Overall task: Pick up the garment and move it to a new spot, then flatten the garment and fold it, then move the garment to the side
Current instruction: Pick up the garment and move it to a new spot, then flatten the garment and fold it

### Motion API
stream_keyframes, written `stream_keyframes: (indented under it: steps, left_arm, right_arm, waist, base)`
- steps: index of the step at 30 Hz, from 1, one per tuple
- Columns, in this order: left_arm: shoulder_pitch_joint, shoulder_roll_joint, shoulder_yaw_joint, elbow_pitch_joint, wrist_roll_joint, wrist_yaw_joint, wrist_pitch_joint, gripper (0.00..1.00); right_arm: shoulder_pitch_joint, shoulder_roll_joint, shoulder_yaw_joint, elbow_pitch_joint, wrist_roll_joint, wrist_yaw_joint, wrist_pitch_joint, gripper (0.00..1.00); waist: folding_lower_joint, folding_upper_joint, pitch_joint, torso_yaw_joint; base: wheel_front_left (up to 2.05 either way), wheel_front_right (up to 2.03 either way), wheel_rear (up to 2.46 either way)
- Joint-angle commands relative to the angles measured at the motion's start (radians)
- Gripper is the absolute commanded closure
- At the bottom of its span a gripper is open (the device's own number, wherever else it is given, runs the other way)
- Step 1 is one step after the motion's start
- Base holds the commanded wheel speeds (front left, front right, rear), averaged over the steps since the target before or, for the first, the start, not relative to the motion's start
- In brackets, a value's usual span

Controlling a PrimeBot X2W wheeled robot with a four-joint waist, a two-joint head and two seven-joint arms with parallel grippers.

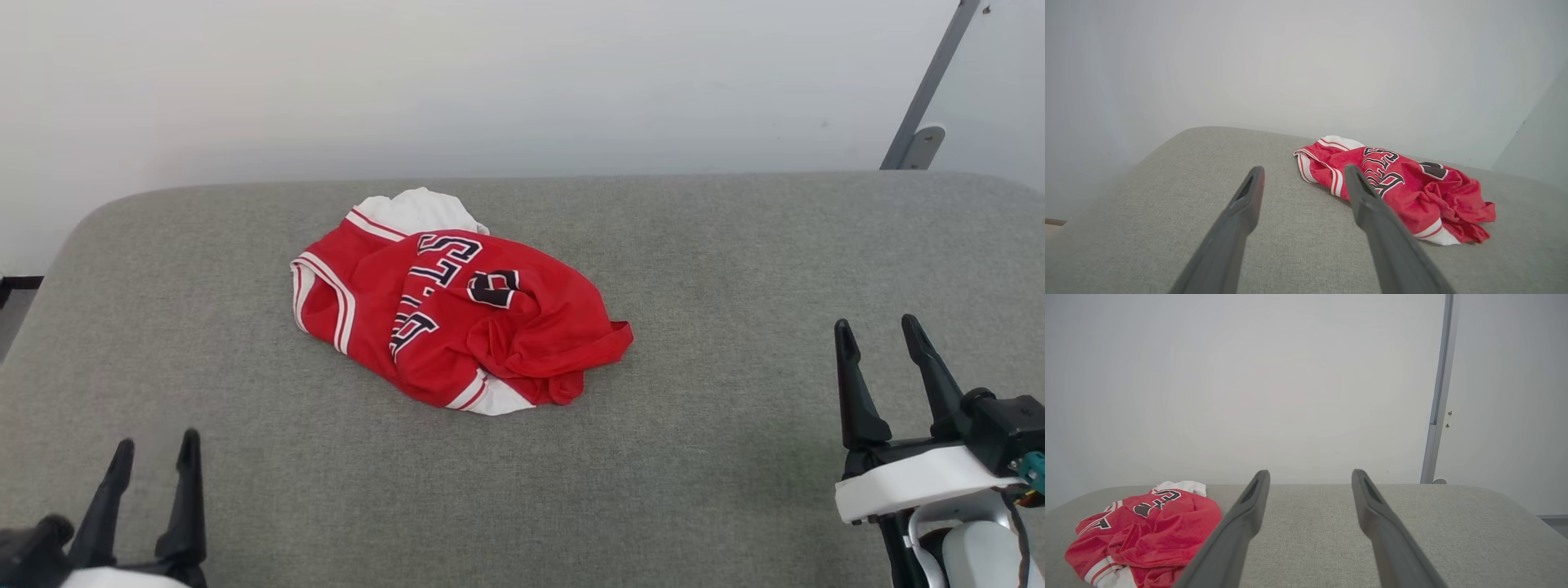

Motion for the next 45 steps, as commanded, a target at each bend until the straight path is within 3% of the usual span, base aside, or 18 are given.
stream_keyframes:
  steps: [1, 8, 23, 30, 45]
  left_arm:
    - [0.018, -0.021, 0.031, -0.005, 0.021, -0.019, -0.005, 0.00]
    - [0.052, -0.113, 0.126, 0.002, 0.079, -0.085, -0.005, 0.00]
    - [0.038, -0.196, 0.181, 0.034, 0.151, -0.145, -0.005, 0.00]
    - [0.028, -0.202, 0.177, 0.034, 0.157, -0.156, -0.005, 0.00]
    - [-0.050, -0.218, 0.104, 0.052, 0.146, -0.163, -0.005, 0.00]
  right_arm:
    - [0.010, 0.004, 0.002, -0.004, -0.004, 0.000, 0.001, 0.00]
    - [0.020, 0.011, 0.001, -0.007, -0.001, 0.000, 0.006, 0.00]
    - [0.031, 0.014, 0.032, -0.004, 0.026, 0.000, 0.032, 0.00]
    - [0.011, -0.021, 0.172, 0.011, 0.076, 0.000, 0.124, 0.00]
    - [-0.171, -0.176, 0.511, 0.041, 0.222, 0.000, 0.375, 0.00]
  waist:
    - [0.0000, -0.0001, -0.003, 0.003]
    - [0.0000, -0.0001, -0.014, 0.008]
    - [0.0000, -0.0001, -0.021, 0.026]
    - [0.0000, -0.0001, -0.014, 0.071]
    - [0.0000, -0.0001, 0.084, 0.233]
  base:
    - [0.00, 0.00, 0.00]
    - [0.00, 0.00, 0.00]
    - [0.00, 0.00, 0.00]
    - [0.00, 0.00, 0.00]
    - [0.00, 0.00, 0.00]
